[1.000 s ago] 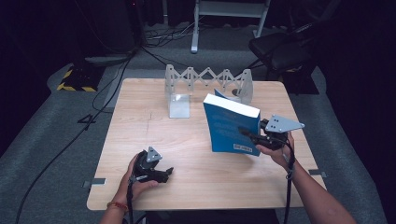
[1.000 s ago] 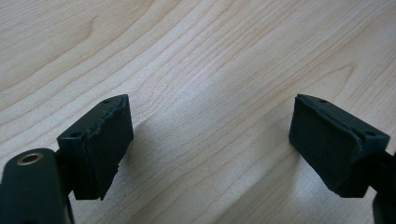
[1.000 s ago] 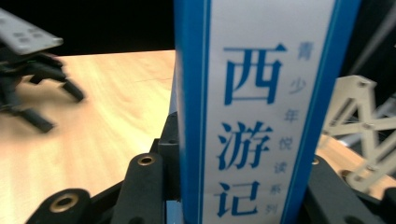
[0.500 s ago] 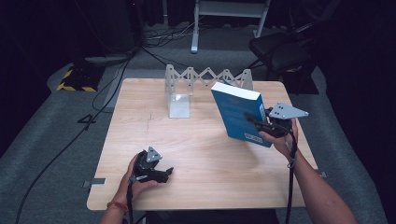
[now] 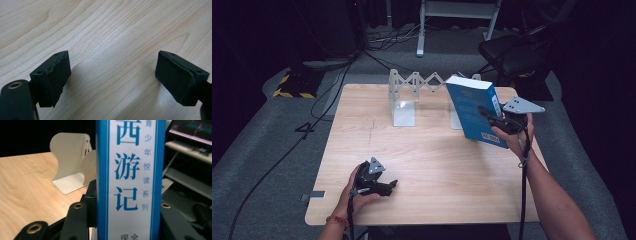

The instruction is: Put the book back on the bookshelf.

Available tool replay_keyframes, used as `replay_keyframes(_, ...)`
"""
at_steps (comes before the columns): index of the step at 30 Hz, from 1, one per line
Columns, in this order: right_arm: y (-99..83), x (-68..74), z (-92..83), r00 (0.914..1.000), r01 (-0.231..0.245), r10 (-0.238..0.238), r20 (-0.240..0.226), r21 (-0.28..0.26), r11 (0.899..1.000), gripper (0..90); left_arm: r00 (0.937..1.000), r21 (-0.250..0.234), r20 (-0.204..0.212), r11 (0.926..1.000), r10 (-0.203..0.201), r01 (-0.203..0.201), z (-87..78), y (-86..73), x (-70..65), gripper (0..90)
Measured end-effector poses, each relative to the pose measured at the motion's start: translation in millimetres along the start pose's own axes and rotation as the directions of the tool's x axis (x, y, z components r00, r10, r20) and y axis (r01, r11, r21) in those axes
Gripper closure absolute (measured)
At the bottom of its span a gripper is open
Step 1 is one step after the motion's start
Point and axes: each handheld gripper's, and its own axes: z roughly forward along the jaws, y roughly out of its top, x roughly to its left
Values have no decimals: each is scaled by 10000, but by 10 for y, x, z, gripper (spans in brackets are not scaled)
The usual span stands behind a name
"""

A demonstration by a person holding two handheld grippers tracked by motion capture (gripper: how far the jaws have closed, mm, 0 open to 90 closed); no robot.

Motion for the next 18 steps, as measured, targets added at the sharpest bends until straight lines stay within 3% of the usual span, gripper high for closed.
replay_keyframes(7, 109, -73, 103, 9995, -252, 251, 215, 23, 9997, 624, 10000, 11, 50, 10000, 71, -71, -6, -5, -3, 138)
replay_keyframes(18, 217, -145, 300, 9937, -473, 473, 1014, -25, 9989, 623, 9998, 53, 97, 9998, 169, -169, -12, -6, -2, 135)
